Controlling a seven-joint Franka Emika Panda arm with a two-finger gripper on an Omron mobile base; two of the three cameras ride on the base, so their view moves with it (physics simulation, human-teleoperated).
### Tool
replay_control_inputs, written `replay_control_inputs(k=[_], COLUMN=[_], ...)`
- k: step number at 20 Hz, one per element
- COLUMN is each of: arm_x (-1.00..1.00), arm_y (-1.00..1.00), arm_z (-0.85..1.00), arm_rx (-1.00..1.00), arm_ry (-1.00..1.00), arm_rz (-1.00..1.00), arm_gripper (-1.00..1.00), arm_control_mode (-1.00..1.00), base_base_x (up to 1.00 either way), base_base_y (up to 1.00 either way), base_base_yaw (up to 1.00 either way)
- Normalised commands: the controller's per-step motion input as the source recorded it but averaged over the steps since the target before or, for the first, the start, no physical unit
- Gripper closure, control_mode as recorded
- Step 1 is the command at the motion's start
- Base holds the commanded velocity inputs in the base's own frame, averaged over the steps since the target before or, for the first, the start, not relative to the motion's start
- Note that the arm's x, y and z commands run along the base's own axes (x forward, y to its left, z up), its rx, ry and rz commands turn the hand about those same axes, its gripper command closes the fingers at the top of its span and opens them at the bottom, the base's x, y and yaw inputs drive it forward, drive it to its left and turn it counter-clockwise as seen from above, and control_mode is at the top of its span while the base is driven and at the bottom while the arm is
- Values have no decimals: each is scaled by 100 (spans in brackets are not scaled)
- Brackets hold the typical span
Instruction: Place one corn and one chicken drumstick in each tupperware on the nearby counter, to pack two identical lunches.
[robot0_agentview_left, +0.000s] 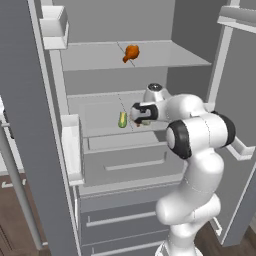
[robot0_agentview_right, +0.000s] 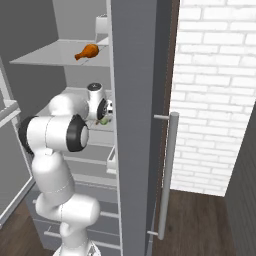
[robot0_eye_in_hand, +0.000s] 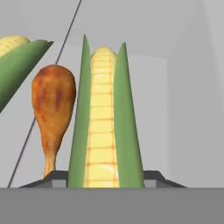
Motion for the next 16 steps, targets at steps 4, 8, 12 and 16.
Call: replay_control_inputs(k=[4, 8, 12, 16], arm_x=[-71, -84, -93, -95], arm_y=[0, 0, 1, 3], arm_z=[54, 58, 16, 2], arm_rx=[0, 0, -1, -2], arm_ry=[-17, -15, -5, 0], arm_rz=[4, 1, 0, 0], arm_gripper=[100, 100, 100, 100], arm_control_mode=[-100, -100, -100, -100], base_base_x=[0, 0, 0, 0], base_base_y=[0, 0, 0, 0], base_base_yaw=[0, 0, 0, 0])
